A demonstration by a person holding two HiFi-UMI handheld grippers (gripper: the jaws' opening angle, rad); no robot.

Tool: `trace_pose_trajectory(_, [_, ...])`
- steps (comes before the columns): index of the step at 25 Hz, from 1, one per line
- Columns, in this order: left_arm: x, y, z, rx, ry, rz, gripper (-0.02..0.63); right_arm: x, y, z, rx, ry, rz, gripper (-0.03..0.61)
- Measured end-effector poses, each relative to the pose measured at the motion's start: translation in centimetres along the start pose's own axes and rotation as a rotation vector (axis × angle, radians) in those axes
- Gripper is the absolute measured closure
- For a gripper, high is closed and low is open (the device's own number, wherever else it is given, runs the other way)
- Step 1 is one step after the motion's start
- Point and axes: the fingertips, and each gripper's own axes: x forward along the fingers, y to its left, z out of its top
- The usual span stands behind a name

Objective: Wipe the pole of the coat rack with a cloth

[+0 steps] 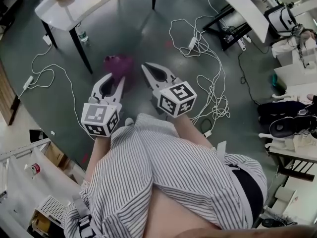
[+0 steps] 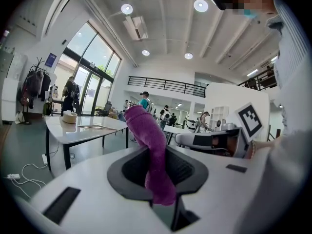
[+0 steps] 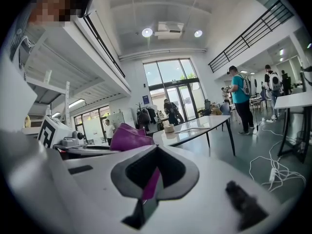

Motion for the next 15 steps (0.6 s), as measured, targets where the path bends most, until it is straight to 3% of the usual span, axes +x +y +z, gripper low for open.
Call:
trace_pose_trajectory(5, [1.2, 1.7, -0.8, -0.031, 0.017, 0.002, 0.529, 1.9, -0.6, -0.7, 0.045, 0.011, -0.012, 0.563])
trace_pose_trajectory(9, [3.5, 3.2, 0.1, -0.029, 0.008, -0.005, 0.529, 3.8, -1.9, 0.2, 0.019, 0.007, 0.004, 0.563])
trace_pose_trajectory(15, [9.3, 7.6, 1.4, -0.028, 0.023, 0.034, 0.529, 8.8, -7.4, 1.0, 0.023, 0.051, 0.002, 0.565])
